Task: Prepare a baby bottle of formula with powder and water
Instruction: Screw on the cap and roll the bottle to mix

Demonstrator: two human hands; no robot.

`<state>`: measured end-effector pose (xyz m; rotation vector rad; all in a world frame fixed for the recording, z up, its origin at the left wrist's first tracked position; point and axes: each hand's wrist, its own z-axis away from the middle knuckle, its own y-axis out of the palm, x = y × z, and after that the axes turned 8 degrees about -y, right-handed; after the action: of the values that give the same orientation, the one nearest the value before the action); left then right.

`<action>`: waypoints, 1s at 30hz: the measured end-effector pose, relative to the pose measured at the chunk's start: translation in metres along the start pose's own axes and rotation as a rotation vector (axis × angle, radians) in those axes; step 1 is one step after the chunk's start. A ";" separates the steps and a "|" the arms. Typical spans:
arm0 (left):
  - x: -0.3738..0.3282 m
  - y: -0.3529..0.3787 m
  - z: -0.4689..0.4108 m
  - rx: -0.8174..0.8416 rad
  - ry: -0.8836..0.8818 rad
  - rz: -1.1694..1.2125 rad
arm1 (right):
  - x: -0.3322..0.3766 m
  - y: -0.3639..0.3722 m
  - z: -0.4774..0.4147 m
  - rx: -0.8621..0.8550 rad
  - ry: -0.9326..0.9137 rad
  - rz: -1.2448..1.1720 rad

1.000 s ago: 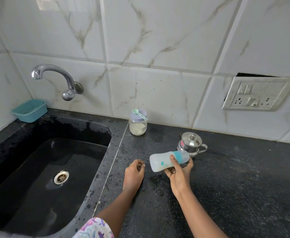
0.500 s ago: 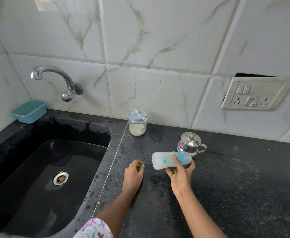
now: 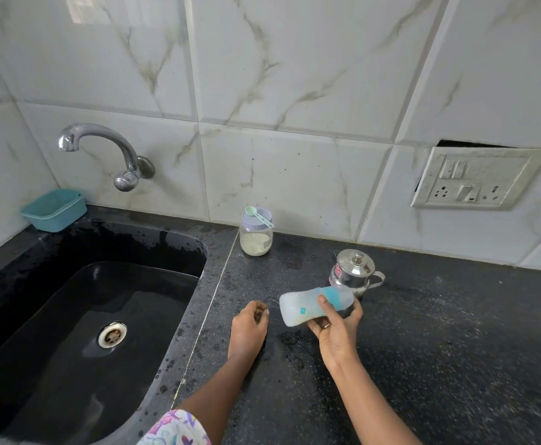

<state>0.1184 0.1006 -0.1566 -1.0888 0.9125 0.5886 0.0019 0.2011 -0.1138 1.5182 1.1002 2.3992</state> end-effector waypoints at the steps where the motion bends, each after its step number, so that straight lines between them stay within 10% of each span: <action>1: 0.000 0.000 0.000 0.002 0.001 0.001 | 0.000 0.000 -0.001 -0.022 -0.003 -0.019; 30: 0.003 0.001 -0.002 -0.001 0.014 -0.005 | -0.005 0.002 0.000 0.031 0.018 0.030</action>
<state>0.1190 0.0991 -0.1597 -1.0967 0.9217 0.5783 0.0052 0.1973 -0.1157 1.5361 1.1323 2.4308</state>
